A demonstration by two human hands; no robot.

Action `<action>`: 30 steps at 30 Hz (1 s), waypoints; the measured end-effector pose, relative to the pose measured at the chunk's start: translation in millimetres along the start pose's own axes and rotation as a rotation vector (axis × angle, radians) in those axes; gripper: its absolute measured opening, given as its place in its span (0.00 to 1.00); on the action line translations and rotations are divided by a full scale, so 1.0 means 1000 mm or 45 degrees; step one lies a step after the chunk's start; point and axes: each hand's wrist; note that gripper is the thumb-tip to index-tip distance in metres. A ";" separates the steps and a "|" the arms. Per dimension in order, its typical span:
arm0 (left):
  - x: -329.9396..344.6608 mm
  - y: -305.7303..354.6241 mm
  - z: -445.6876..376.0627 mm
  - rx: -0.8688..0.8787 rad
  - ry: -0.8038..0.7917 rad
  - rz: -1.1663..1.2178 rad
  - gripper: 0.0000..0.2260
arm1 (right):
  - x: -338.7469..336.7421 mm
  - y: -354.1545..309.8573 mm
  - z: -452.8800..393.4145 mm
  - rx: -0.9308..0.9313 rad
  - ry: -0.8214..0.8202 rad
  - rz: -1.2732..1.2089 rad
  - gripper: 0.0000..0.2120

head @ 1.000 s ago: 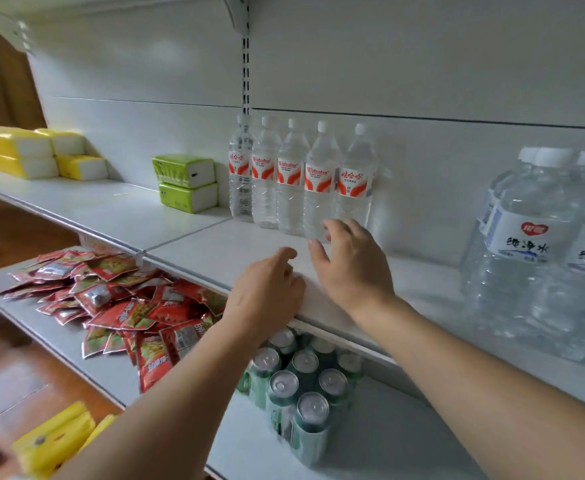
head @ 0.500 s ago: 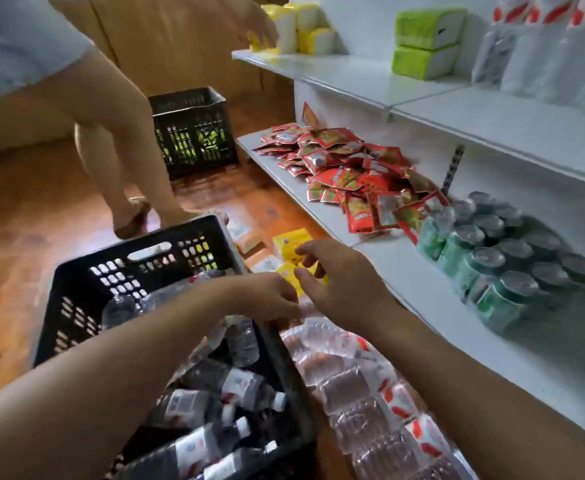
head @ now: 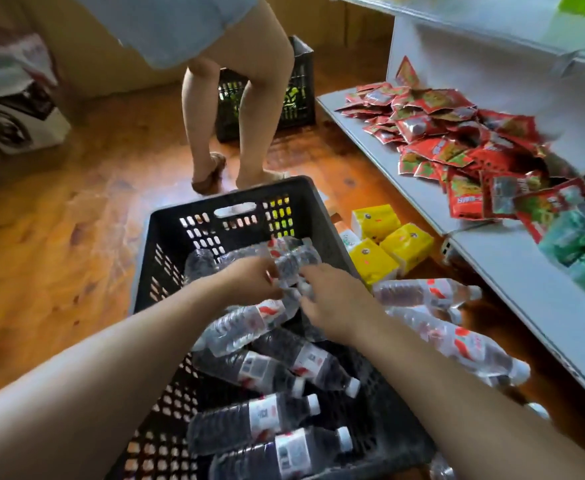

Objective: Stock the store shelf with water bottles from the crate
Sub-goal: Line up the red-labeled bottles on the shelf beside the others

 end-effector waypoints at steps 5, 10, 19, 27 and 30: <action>0.048 -0.035 -0.016 -0.078 -0.132 -0.168 0.33 | 0.038 0.014 -0.045 0.096 -0.221 0.171 0.22; 0.087 -0.057 -0.028 -0.178 -0.015 -0.199 0.27 | 0.073 0.033 -0.086 0.120 -0.402 0.346 0.26; 0.098 -0.069 -0.018 -0.064 0.008 -0.107 0.30 | 0.096 0.043 -0.094 -0.117 -0.424 0.683 0.30; 0.058 -0.049 0.013 0.100 -0.167 0.607 0.28 | 0.020 0.006 -0.079 -0.287 -0.377 0.331 0.18; 0.031 -0.022 0.021 0.177 -0.075 0.792 0.25 | -0.026 -0.004 -0.062 -0.354 -0.209 0.201 0.24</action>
Point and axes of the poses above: each hand's wrist, its own z-axis away from the middle knuckle, its own x-axis out of the palm, y = z × x, and after that the axes turned 5 degrees about -z, right-handed
